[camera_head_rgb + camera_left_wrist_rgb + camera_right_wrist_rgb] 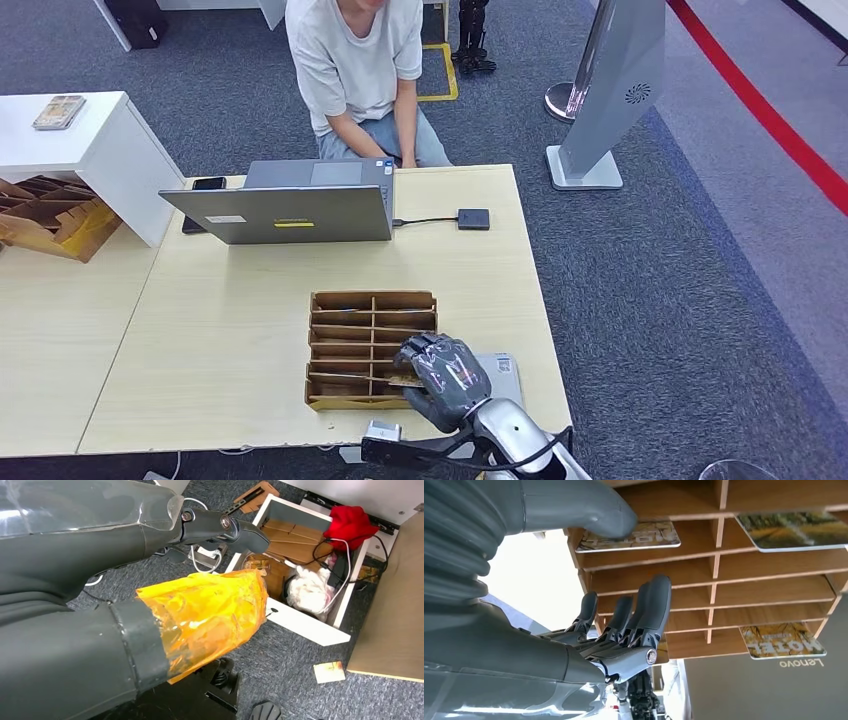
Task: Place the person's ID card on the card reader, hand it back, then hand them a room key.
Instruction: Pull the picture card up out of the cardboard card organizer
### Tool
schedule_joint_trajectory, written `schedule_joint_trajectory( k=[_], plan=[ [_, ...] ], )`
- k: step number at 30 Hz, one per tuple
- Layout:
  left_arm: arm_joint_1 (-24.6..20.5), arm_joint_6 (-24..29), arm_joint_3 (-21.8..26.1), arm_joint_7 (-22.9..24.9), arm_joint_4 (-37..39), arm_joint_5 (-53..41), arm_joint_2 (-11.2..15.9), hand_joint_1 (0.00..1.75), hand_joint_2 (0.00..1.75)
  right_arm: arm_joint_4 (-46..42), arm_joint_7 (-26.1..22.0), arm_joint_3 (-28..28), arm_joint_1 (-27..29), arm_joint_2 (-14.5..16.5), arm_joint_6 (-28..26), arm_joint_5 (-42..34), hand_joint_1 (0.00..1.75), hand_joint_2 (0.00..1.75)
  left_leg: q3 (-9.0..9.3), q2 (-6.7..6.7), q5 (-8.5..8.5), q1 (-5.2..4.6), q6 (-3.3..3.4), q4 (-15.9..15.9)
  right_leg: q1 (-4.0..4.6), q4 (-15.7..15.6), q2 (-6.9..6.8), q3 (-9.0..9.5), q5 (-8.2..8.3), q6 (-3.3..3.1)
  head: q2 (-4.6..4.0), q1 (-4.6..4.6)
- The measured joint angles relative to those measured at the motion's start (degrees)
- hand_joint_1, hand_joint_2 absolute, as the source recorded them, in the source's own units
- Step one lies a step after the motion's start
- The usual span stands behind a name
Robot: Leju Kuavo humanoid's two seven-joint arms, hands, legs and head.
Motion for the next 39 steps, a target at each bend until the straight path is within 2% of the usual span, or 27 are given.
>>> schedule_joint_trajectory(
  k=[3,7,8,17,39],
  plan=[
    [-0.01,-0.05,-0.40,0.02,-0.05,0.10,-0.01,0.00,0.00,0.01,0.00,-0.27,-0.11,0.37,0.05,0.05,1.01,1.75,-0.01,0.00,0.00,0.00,0.00,0.00,0.00,0.00,0.00,0.00,0.00,0.00,0.00,0.00],
    [0.00,-0.05,-0.54,0.02,-0.11,0.23,-0.01,0.00,0.00,0.01,-0.09,-0.44,-0.21,0.56,0.11,0.07,1.59,1.75,-0.01,0.00,-0.01,0.00,0.00,0.00,0.00,0.00,0.00,-0.01,0.00,0.00,0.00,-0.01],
    [0.00,-0.05,-0.55,0.02,-0.15,0.24,-0.01,0.00,0.00,0.01,-0.11,-0.47,-0.24,0.59,0.12,0.07,1.64,1.75,-0.01,0.00,-0.01,0.00,0.00,0.00,0.00,0.00,0.00,-0.01,0.00,0.00,0.00,-0.01],
    [0.01,-0.01,-0.62,0.02,-0.43,0.37,-0.07,0.00,0.00,0.07,-0.24,-0.52,-0.35,0.93,0.17,0.13,1.75,1.75,-0.01,0.00,0.00,0.00,0.00,0.00,0.00,0.00,0.00,0.00,0.00,0.00,0.00,0.00],
    [0.08,0.52,-1.91,-0.10,-0.45,1.74,-0.03,0.00,0.00,-1.89,-0.76,-1.34,0.48,0.86,-1.20,0.68,1.75,1.75,-0.01,0.00,-0.01,0.00,0.00,0.00,0.00,0.00,0.00,-0.02,0.00,0.00,0.00,-0.01]
  ],
)
